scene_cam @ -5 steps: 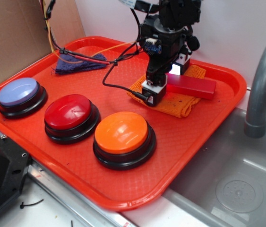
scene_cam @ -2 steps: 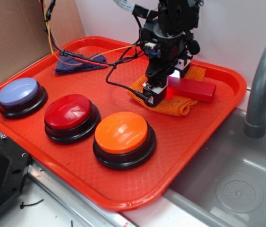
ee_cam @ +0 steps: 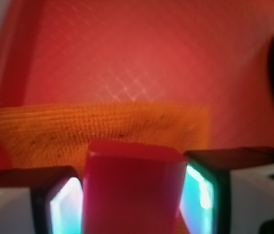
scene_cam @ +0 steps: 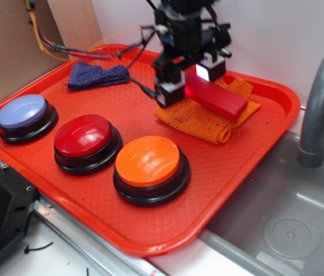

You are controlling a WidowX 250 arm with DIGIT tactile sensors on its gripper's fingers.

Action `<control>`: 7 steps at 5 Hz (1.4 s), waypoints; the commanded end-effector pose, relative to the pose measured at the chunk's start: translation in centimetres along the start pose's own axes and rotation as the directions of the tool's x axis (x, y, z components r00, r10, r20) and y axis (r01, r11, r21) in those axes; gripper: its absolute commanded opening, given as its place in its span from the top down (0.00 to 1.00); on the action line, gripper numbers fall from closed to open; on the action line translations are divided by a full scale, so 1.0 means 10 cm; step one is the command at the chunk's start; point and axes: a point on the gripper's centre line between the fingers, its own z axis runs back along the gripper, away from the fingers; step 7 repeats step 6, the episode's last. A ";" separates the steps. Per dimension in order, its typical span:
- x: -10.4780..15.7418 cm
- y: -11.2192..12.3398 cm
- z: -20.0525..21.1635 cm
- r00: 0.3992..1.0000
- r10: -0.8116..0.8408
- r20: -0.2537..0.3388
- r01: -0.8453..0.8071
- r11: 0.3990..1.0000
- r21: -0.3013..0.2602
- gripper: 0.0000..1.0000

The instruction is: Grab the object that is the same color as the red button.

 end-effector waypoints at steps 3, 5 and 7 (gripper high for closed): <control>0.55 0.20 1.42 0.705 -0.701 -0.102 0.691 0.713 -0.121 1.00; 0.91 0.28 1.72 0.681 -0.733 -0.010 0.720 0.671 -0.178 1.00; 1.12 0.13 1.51 0.777 -0.627 -0.044 0.621 0.777 -0.107 1.00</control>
